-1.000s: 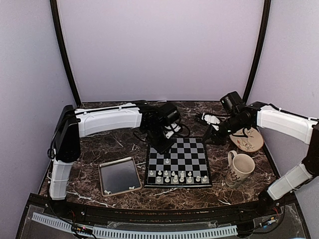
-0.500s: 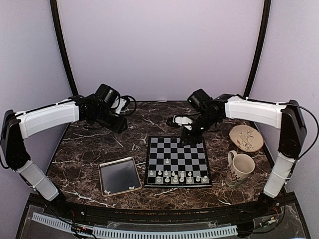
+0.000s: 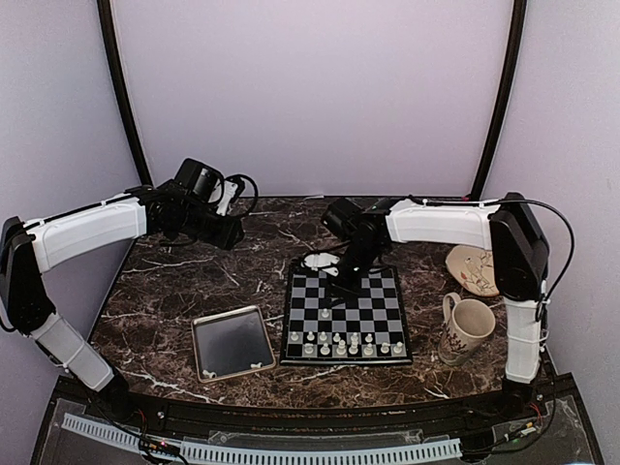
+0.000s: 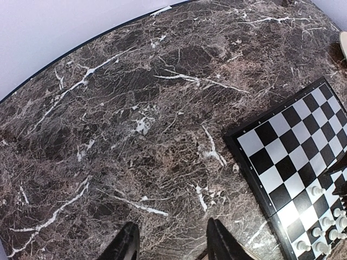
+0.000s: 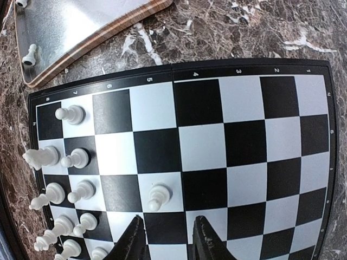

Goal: Set up the chess pieces on the board
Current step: Pick up the pawn from the chessboard.

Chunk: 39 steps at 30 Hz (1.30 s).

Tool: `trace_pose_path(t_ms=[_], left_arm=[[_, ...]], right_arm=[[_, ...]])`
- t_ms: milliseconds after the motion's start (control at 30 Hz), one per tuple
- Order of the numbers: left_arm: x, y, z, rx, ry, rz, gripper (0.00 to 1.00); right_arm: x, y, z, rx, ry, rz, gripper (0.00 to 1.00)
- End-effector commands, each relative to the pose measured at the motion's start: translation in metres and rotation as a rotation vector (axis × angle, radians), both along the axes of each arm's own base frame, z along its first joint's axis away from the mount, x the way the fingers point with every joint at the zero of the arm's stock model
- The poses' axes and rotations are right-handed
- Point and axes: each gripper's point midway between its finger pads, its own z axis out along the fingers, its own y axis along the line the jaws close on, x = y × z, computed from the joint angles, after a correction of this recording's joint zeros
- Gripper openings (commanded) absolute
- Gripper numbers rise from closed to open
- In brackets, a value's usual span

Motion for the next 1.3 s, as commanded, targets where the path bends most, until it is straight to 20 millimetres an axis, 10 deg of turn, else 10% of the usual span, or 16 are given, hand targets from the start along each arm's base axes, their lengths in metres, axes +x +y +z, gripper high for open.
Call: trace_pose_path(t_ms=[0,833,1267], left_arm=[[-0.003,0.001,0.009,-0.008,-0.027,-0.016,0.45],[-0.002,0.000,-0.003,0.017,0.005,-0.022,0.44],[-0.003,-0.002,-0.012,0.025,0.029,-0.034,0.44]], right_arm=[[-0.008,0.010,-0.007,-0.014,0.026,0.017,0.31],[-0.007,0.012,-0.012,-0.026,0.025,-0.005,0.05],[0.010,-0.041,0.009,-0.015,-0.012,-0.121,0.04]])
